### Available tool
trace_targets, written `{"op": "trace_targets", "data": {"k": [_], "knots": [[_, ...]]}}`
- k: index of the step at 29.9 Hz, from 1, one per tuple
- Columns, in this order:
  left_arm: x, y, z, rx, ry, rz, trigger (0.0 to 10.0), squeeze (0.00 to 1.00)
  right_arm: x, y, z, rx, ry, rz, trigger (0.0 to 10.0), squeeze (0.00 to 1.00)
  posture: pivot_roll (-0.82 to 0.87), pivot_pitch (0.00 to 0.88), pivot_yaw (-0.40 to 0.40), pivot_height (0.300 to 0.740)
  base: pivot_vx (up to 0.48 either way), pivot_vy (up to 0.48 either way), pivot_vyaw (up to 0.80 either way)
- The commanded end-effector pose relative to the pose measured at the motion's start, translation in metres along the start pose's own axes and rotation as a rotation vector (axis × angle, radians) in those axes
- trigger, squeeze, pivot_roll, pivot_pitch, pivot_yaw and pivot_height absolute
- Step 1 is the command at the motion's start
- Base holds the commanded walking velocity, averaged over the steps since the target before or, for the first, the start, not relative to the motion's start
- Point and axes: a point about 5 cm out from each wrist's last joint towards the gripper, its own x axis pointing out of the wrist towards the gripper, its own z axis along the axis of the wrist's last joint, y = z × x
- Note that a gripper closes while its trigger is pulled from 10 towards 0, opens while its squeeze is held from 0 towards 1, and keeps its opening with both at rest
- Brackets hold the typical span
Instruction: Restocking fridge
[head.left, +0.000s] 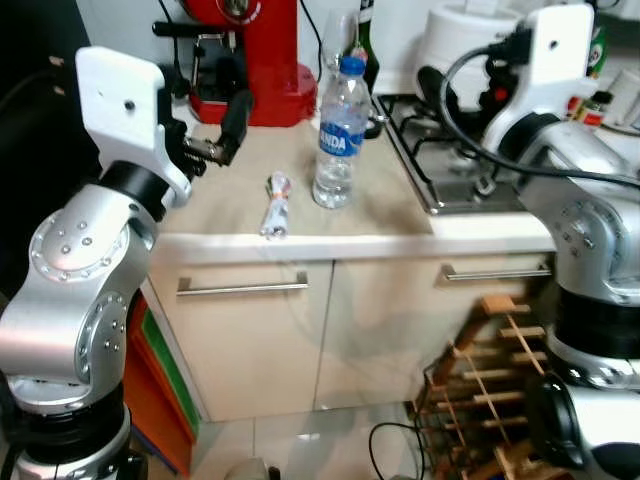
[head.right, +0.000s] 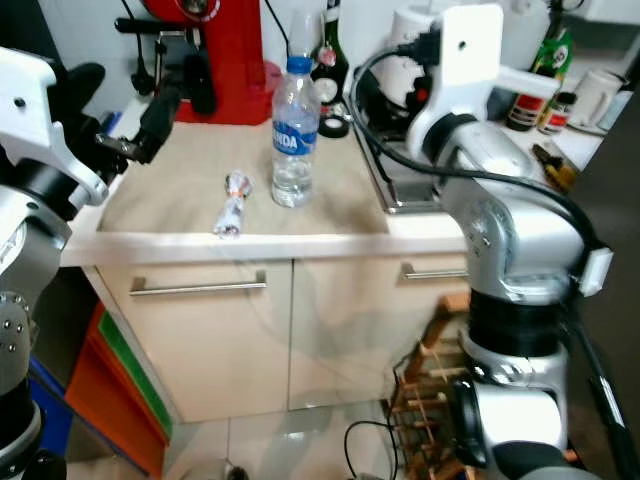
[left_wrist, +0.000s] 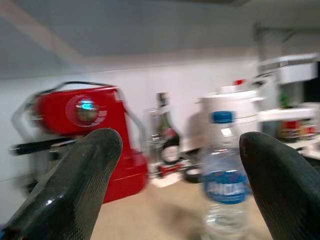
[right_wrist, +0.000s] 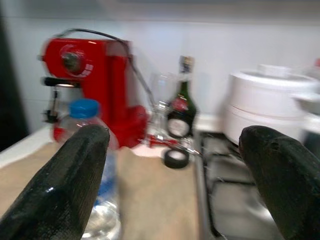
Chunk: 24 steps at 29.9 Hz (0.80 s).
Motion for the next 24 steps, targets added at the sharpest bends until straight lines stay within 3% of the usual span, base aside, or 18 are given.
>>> {"op": "trace_targets", "data": {"k": [1, 13, 24], "knots": [[0.000, 0.001, 0.000, 0.014, -0.004, 0.012, 10.0, 0.00, 0.007, 0.000, 0.006, 0.006, -0.032, -0.002, 10.0, 0.00, 0.08, 0.000, -0.030, 0.740, 0.000, 0.000, 0.00], [-0.001, 0.003, -0.008, 0.059, 0.009, 0.079, 10.0, 0.00, 0.034, 0.003, -0.002, 0.029, -0.055, -0.004, 10.0, 0.00, 0.11, 0.000, -0.045, 0.740, 0.000, 0.000, 0.00], [-0.006, -0.003, -0.010, 0.072, -0.003, 0.103, 10.0, 0.00, 0.052, 0.013, 0.013, 0.046, -0.099, 0.048, 10.0, 0.00, 0.15, 0.000, -0.081, 0.740, 0.000, 0.000, 0.00]]}}
